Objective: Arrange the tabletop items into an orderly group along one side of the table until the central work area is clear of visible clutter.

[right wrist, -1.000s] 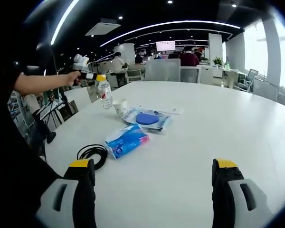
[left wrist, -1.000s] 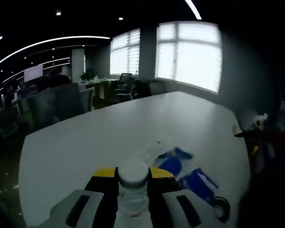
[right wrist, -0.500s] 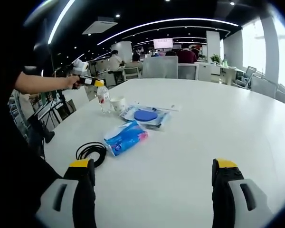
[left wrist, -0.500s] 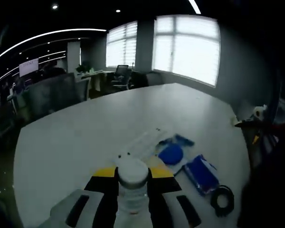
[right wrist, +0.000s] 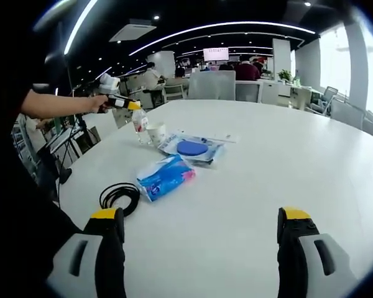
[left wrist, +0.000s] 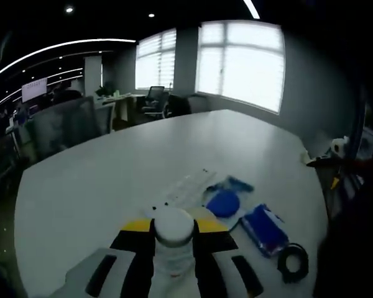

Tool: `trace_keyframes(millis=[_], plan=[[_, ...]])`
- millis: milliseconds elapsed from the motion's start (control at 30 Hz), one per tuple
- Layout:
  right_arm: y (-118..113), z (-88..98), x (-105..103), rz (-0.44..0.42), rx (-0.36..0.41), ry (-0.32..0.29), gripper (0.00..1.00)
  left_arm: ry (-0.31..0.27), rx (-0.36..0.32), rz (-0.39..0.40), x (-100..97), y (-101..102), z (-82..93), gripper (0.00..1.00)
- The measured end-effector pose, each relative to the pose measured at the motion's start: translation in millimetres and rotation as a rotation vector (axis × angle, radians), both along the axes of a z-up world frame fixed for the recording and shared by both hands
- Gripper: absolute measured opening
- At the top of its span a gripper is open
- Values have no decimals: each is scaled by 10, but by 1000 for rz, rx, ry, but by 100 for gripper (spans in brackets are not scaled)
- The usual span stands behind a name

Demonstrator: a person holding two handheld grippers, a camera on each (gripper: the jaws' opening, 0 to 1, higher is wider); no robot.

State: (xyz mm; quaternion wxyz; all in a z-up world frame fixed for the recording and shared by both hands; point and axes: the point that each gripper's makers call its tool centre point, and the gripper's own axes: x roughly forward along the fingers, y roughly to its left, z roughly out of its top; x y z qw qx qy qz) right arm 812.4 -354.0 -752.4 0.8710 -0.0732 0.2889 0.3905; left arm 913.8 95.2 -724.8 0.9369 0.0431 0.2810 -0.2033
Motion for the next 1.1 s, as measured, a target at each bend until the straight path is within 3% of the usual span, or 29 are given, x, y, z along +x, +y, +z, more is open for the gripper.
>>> trace_keyframes(millis=[33, 67, 133, 233, 567, 733, 1100], plan=[[-6, -9, -6, 0, -2, 0, 99, 1, 14, -16, -12, -8, -27, 20], [-10, -18, -11, 1, -3, 2, 99, -45, -6, -29, 33, -45, 32, 21], [-18, -37, -22, 1, -7, 9, 99, -14, -10, -20, -6, -12, -3, 21], [-7, -48, -36, 6, -6, 11, 99, -12, -20, -29, -25, -7, 8, 21], [33, -62, -47, 11, 5, 13, 99, -42, -2, -69, -53, -50, 29, 22], [25, -70, -55, 12, 6, 14, 99, -43, -19, -47, -43, -37, 47, 22], [87, -36, -6, 40, 20, -3, 99, -42, -23, 9, -213, -13, 185, 38]])
